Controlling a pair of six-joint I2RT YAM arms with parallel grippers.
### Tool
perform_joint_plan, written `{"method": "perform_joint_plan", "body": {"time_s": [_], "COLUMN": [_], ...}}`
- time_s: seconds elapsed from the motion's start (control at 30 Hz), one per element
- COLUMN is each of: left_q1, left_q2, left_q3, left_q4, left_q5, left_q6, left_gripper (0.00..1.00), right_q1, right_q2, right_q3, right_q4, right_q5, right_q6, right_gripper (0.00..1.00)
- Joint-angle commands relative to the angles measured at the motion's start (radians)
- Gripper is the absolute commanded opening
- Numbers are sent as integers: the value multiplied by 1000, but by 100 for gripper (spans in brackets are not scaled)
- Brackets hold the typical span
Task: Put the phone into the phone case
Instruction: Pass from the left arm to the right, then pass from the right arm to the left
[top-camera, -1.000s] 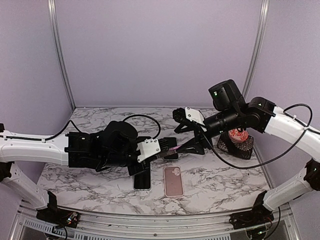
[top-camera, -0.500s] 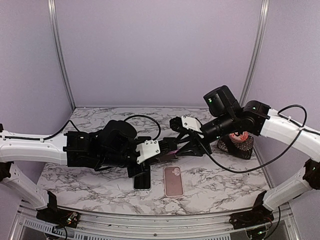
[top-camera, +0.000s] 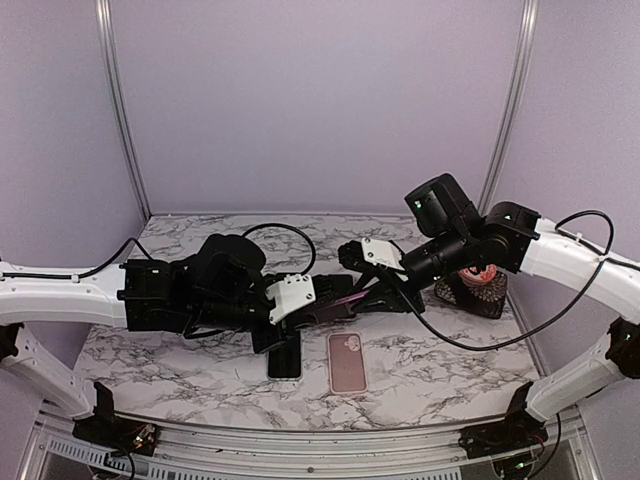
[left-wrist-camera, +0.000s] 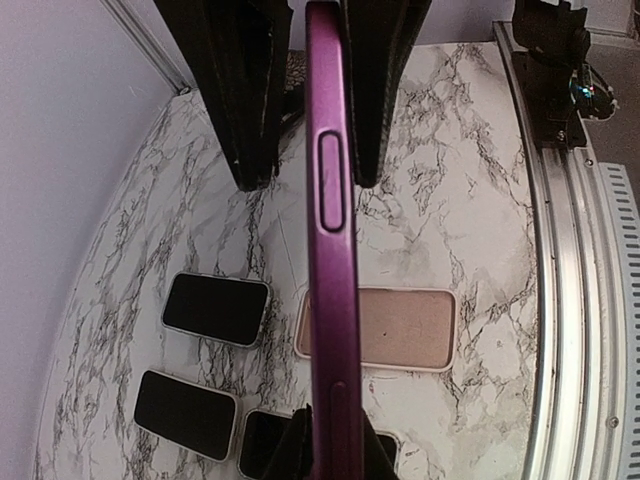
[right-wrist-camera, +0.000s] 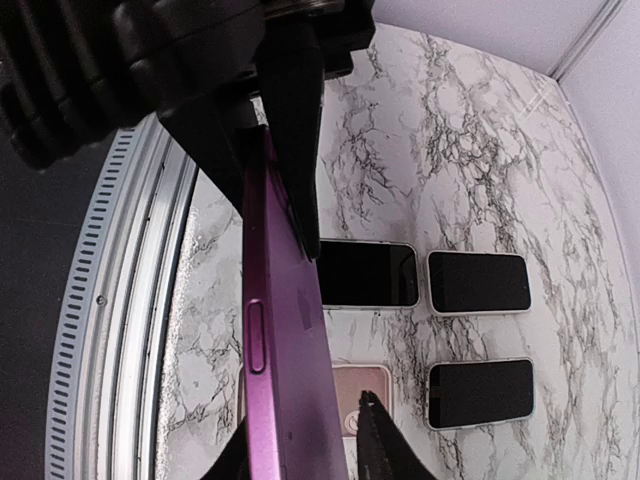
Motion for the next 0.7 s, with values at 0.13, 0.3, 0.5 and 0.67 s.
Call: {"method": "perform_joint_plan", "body": {"time_s": [0.13,0.3,0.5,0.67], "left_q1": [-6,-6,6,6], "left_q2": [-35,-91,-247,-161], "left_q3": [30,-3,-238,-255], "left_q4": [67,165,734,1190], "left_q5": [65,23,110,103], "left_q6": [-11,-39,-99,-328], "left_gripper": [0,60,99,70], "right_q1": [8,8,-6,-2], "right_q2": [-31,-125,-299,-354], "right_q3": [33,-9,-174,-455], "right_q4": [45,192,764,1526], "right_q5": [-4,-51,-104,-84], "right_q6": [9,67,318,628], "right_gripper": [0,0,0,0]}}
